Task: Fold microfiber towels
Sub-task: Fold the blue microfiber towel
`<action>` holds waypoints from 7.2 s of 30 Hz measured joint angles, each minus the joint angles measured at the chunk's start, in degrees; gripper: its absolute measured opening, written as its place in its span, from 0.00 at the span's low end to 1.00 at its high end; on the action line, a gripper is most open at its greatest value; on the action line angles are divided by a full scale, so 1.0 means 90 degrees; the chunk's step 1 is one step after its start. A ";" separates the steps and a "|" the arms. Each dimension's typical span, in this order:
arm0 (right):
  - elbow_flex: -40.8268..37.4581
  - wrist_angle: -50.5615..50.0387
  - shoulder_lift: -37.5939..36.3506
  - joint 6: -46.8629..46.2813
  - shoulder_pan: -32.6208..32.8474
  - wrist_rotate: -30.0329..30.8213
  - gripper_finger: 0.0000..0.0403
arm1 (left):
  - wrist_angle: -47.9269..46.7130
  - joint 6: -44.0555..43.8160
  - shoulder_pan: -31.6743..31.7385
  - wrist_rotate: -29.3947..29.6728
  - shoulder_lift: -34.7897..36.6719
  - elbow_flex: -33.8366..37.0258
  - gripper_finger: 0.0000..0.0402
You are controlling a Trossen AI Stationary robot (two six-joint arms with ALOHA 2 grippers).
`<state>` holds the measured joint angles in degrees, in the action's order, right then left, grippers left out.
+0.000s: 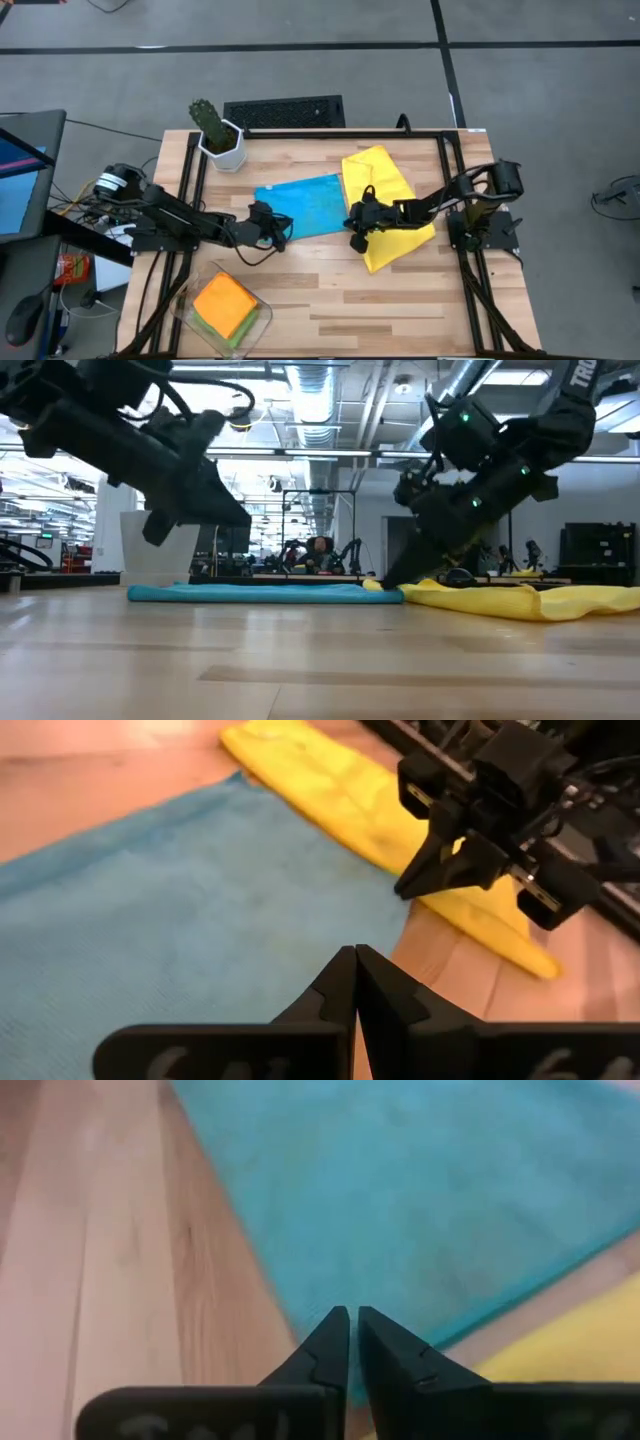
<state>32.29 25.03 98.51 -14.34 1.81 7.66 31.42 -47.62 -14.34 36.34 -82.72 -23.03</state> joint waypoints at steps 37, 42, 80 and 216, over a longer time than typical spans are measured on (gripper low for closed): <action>0.0001 -0.0773 -0.1035 0.0883 0.0086 -0.0029 0.13 | 0.0267 0.0577 0.0023 -0.0658 -0.2427 -0.2459 0.00; 0.0006 -0.0703 -0.0829 0.0882 0.0079 -0.0024 0.13 | -0.1602 0.0509 0.0026 0.0056 -0.2251 -0.2618 0.00; -0.0277 -0.0569 -0.0856 0.0921 -0.0102 0.0376 0.13 | -0.2428 0.0721 0.0035 -0.0612 -0.3111 -0.3136 0.00; 0.0678 -0.1400 -0.0283 0.2042 0.0217 -0.0882 0.07 | -0.1290 0.1020 0.0336 -0.0814 -0.2631 -0.3129 0.00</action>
<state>38.39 12.42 95.96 4.04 3.77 -0.27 19.81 -38.45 -11.31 29.02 -106.40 -51.20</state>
